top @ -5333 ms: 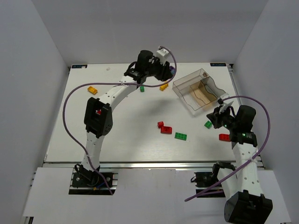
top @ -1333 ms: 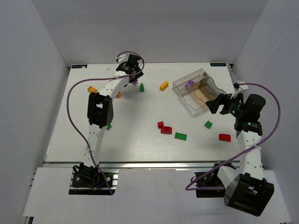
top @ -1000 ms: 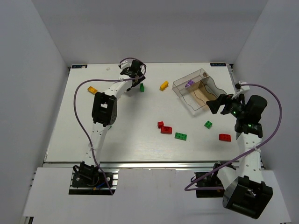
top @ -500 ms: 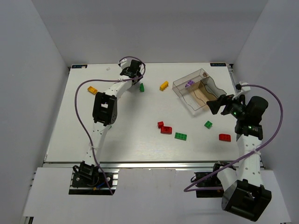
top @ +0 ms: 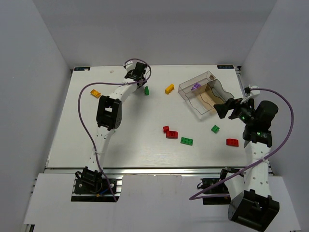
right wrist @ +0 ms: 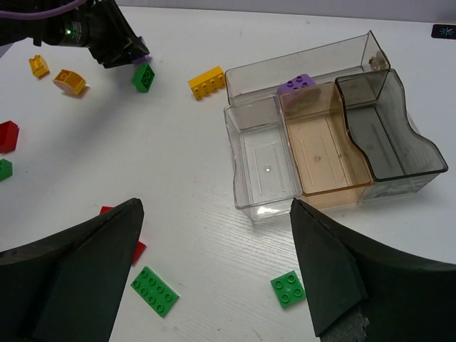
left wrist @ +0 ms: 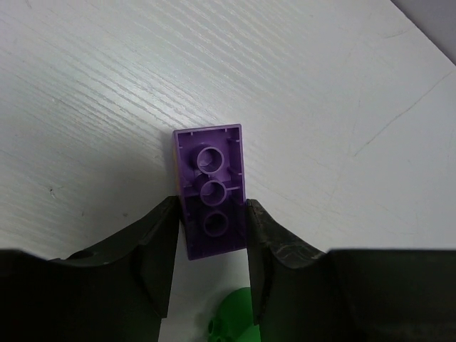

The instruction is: Sort the legos into containers by color

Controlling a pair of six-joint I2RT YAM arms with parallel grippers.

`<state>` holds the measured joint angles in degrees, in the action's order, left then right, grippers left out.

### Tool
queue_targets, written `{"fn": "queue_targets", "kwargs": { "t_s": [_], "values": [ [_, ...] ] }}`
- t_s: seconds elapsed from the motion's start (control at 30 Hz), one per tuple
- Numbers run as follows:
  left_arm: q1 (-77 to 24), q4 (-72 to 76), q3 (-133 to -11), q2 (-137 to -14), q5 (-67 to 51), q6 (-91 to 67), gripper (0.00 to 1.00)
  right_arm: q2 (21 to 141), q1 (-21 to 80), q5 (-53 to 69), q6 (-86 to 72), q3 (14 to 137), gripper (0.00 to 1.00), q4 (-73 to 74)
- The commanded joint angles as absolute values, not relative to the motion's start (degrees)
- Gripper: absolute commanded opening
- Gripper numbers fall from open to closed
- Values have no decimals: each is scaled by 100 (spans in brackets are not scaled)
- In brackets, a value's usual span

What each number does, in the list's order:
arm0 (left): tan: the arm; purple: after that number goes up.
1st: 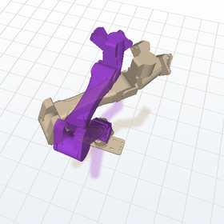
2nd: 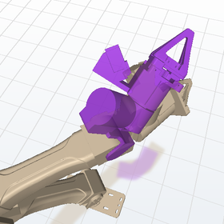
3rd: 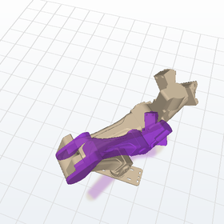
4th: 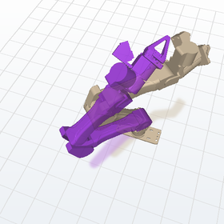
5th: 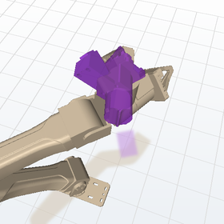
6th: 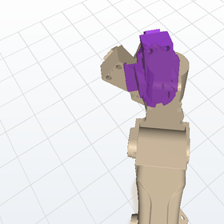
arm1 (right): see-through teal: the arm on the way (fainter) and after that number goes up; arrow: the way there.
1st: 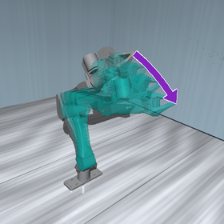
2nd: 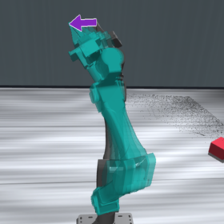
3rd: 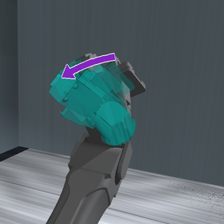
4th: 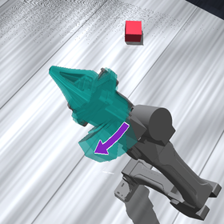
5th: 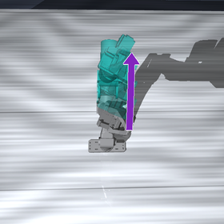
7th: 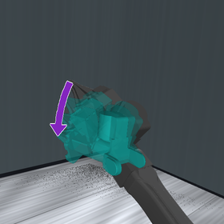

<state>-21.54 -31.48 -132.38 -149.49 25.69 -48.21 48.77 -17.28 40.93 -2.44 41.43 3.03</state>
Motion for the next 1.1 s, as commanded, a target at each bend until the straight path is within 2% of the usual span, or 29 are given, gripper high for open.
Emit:
{"fn": "queue_targets", "kwargs": {
  "t_s": [0.0, 0.07, 0.1, 0.17, 0.3, 0.33, 0.4, 0.43, 0.5, 0.53, 0.57, 0.6, 0.77, 0.87, 1.07],
  "values": [
    [-2145, -3542, -13000, -14863, 2514, -4483, 22, 4764, -1775, 4096, -264, 4140, 89, 149],
    [-2145, -3157, -12781, -14503, 2479, -4018, 14, 4755, -1775, 4087, -237, 4140, 89, 150],
    [-2145, -2929, -12396, -14311, 2418, -3790, 6, 4729, -1775, 4087, -220, 4122, 89, 141],
    [-2258, -1902, -11398, -13538, 1944, -2903, 0, 4720, -1775, 4087, -202, 4096, 87, 132],
    [-2259, 521, -9507, -12219, 13, -1926, 0, 4764, -1767, 4131, -202, 4078, 83, 114],
    [-2259, 1102, -9344, -12086, -818, -1873, 0, 4781, -1801, 4140, -202, 4069, 81, 114],
    [-2259, 1431, -9264, -12006, -1735, -1767, 0, 4807, -1784, 4131, -211, 4043, 75, 79],
    [-2259, 1737, -9298, -12041, -2654, -1749, 0, 4825, -1784, 4105, -194, 4034, 63, 88],
    [-2259, 1950, -9421, -12259, -3302, -1810, 0, 4860, -1784, 4043, -167, 4034, 40, 88],
    [-2259, 2082, -9674, -12374, -3574, -1976, 0, 4869, -1784, 4017, -167, 4034, 14, 97],
    [-2320, 2179, -9816, -12497, -4056, -2099, 0, 4878, -1793, 3991, -150, 4034, 3, 97],
    [-2320, 2319, -9957, -12776, -4217, -2257, 0, 4878, -1793, 3973, -149, 4034, 0, 105],
    [-2627, 2706, -11378, -13665, -4552, -2891, 0, 4887, -1793, 3876, -150, 4017, 0, 88],
    [-2803, 3417, -11523, -13992, -4404, -3243, 0, 4922, -1811, 3823, -149, 4025, 0, 88],
    [-3119, 3367, -11979, -14449, -4017, -3112, 0, 4957, -1828, 3841, -149, 4017, 0, 88]
  ]
}}
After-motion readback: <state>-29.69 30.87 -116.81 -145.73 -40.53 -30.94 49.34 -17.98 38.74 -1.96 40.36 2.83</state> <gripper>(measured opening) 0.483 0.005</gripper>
